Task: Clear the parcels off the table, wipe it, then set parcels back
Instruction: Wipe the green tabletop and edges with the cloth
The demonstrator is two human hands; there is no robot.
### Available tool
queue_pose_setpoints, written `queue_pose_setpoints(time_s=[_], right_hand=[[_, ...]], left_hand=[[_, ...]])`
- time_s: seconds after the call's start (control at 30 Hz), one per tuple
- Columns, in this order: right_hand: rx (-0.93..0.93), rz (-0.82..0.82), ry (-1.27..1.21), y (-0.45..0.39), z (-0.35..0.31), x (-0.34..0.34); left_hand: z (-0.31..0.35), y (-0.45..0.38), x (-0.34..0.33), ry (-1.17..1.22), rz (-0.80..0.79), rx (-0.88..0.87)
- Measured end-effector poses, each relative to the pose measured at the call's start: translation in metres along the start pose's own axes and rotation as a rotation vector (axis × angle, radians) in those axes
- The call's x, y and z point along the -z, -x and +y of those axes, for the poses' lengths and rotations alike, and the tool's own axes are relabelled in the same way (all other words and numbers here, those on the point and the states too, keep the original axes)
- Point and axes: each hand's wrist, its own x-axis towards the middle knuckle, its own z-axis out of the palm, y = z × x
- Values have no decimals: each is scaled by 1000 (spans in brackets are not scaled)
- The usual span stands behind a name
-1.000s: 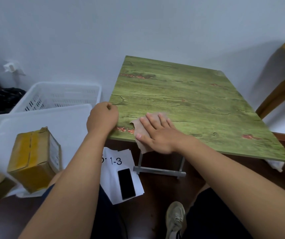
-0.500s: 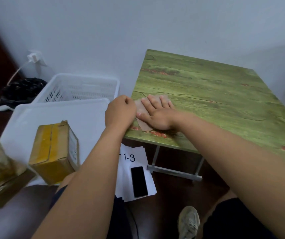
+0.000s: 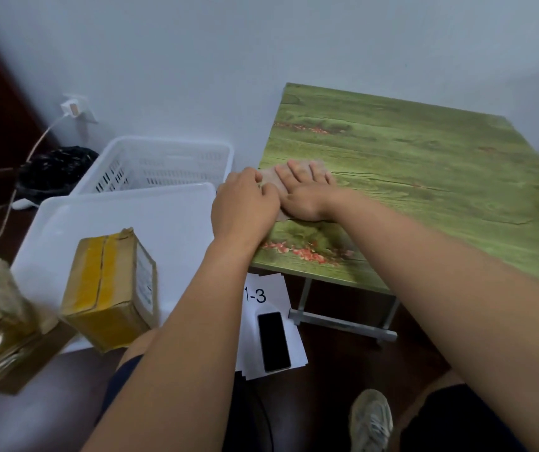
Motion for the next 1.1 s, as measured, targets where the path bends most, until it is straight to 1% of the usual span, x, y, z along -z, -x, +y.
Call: queue_pose_setpoints(time_s=[0.17,0.3,0.43,0.5,0.57,0.7,0.8,0.93,1.03,1.1], right_hand=[[-51,13,-21,4,23,2],[-106,33,-50,18,60,3],[-193,48,-68,38,105,2],[-246,60,-83,49,128,1],[-289,65,-91,58,147,0],[-359,70,-89,77,172,-4],[-383,75,-90,86,180,-7],[-396,77,-94,88,170,-9],[-355,81,-80,87,154,-11],[-302,78,-72,84,139,-14]], left_hand=[[10,0,-8,-3,-21,-66],[19,2,-17,7,-63,-112],[31,4,-26,106,-152,-121],[36,6,-32,139,-168,-130],[38,6,-37,132,-177,-141],[42,9,-43,31,-211,-179],[40,11,-45,-14,-184,-199],[42,14,-45,35,-138,-206],[48,21,-39,71,-156,-177],[49,23,-37,136,-181,-135]])
